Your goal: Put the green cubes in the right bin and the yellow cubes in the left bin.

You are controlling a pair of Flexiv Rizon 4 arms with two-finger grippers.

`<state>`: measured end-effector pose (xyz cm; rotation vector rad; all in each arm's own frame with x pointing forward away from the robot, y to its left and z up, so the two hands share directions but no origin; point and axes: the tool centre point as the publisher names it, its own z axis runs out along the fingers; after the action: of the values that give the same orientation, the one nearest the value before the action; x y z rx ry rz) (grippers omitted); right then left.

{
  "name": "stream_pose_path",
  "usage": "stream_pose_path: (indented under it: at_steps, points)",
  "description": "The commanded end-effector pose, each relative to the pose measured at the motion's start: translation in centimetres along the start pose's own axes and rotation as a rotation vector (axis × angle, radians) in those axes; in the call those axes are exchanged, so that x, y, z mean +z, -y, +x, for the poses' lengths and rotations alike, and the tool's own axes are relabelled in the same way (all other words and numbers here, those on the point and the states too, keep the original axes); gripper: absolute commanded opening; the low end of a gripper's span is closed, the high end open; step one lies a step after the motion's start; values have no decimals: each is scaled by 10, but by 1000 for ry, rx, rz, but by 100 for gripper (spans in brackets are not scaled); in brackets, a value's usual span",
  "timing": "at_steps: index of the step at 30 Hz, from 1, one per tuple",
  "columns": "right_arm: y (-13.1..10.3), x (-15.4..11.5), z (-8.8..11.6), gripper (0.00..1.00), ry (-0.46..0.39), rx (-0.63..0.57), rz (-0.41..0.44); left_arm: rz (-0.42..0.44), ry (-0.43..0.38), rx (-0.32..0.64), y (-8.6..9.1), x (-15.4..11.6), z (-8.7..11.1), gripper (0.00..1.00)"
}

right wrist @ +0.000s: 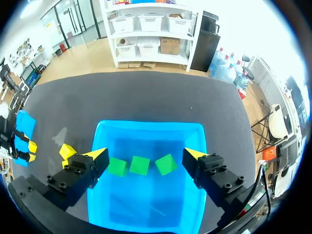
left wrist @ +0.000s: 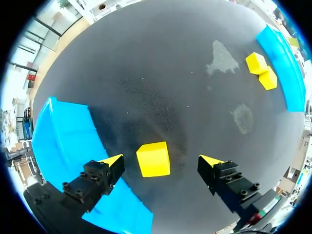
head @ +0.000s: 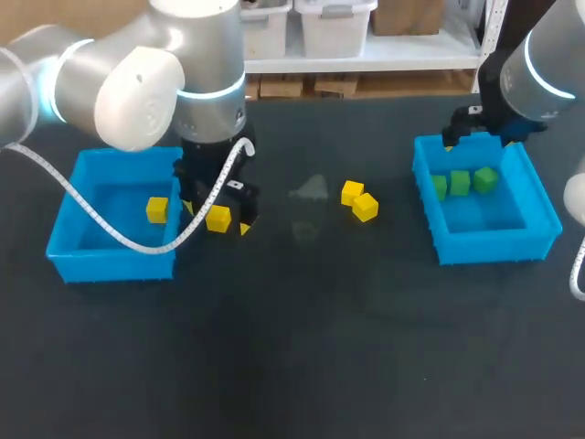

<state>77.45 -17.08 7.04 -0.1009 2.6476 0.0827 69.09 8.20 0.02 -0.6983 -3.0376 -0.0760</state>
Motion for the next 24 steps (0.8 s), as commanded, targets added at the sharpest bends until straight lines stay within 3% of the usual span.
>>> stream_pose_path:
  at_steps: [1, 6, 7, 9, 10, 19, 24]
  points:
    - [0, 0, 1, 100, 4, 1, 2, -3, -6, -1, 0, 5, -5, 100]
    - [0, 0, 1, 100, 4, 1, 2, -2, -12, -9, 2, 8, -7, 100]
    - [0, 0, 1, 100, 4, 1, 2, -3, -12, -10, 2, 8, -8, 80]
    - [0, 0, 1, 100, 4, 1, 2, -6, -9, -6, 3, 10, -9, 8]
    - [0, 0, 1, 100, 4, 1, 2, -7, -8, -5, 3, 10, -9, 0]
    - [0, 0, 1, 100, 4, 1, 2, 20, 29, 27, 11, 2, -16, 0]
    - [0, 0, 1, 100, 4, 1, 2, 53, 124, 51, 10, -34, -32, 0]
